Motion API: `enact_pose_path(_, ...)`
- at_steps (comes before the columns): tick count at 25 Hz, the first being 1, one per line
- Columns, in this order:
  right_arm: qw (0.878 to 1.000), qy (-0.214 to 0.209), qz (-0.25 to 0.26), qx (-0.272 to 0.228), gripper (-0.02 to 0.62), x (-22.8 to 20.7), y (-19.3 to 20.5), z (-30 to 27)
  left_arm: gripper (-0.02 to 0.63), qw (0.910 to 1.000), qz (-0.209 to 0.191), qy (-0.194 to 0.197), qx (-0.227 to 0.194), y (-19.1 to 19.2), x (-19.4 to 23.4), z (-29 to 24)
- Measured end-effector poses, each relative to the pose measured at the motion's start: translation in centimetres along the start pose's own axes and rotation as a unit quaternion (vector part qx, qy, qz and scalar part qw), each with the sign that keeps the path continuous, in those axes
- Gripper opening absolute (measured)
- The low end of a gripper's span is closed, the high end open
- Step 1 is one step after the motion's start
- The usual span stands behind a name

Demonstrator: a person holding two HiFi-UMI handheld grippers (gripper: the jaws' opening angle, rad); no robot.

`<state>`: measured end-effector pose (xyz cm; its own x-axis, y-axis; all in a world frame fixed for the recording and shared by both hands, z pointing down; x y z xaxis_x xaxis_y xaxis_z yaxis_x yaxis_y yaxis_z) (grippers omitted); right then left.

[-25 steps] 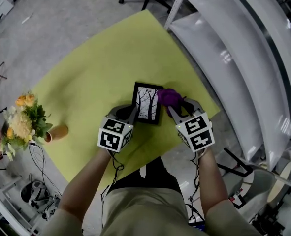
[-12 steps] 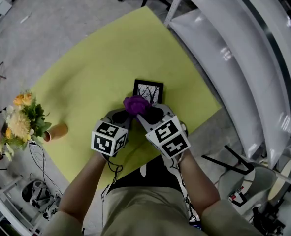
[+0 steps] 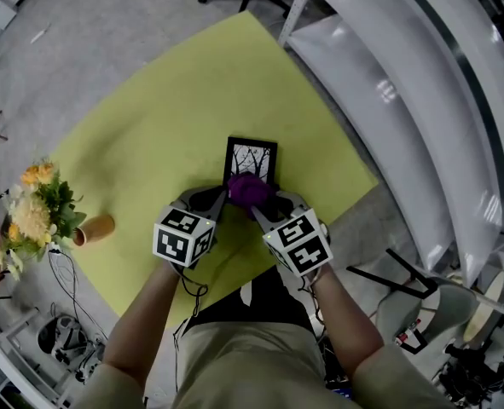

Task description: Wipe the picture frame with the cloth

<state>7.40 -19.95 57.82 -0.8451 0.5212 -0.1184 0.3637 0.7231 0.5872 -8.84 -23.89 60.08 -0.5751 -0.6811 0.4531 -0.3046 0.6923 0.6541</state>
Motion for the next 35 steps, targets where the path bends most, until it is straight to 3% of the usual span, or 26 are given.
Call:
enact_pose_path(3, 1.000, 0.019, -0.011, 0.003, 0.114, -0.5, 0.9, 1.2, 0.009, 1.0000, 0.003, -0.004, -0.001, 0.0, 0.0, 0.0)
enact_pose_path(6, 0.997, 0.072, -0.014, 0.002, 0.110, -1.4, 1.8, 2.8, 0.008, 0.9997, 0.012, -0.019, -0.003, 0.0, 0.1, 0.1)
enact_pose_path(11, 0.990, 0.129, -0.036, -0.037, 0.103, -3.7, 2.0, 6.6, 0.008, 0.9976, 0.016, -0.054, -0.040, -1.4, -0.1, 2.1)
enact_pose_path(20, 0.969, 0.173, -0.051, -0.169, 0.101, -5.0, -3.3, 17.3, 0.008, 0.9896, -0.069, -0.073, -0.104, -7.7, -5.5, 8.4)
enact_pose_path(27, 0.941, 0.180, -0.042, -0.282, 0.101, -2.8, -7.5, 26.2, 0.008, 0.9685, -0.138, -0.099, -0.182, -12.9, -11.3, 15.1)
enact_pose_path(35, 0.910, 0.161, -0.007, -0.381, 0.103, 1.7, -9.9, 34.7, 0.008, 0.9333, -0.220, -0.126, -0.254, -15.7, -18.2, 22.7)
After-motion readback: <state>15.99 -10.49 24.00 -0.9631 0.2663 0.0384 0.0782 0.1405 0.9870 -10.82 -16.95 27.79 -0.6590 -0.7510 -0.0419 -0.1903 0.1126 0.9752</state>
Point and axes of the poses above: the fingertips, and each gripper's own axes: z backward along the fingers, x to its left, y out of its underside, the point moved 9 cm from there along z, backward along the fingers, and after that the axes turned 8 degrees about y, right-handed, at the moved point
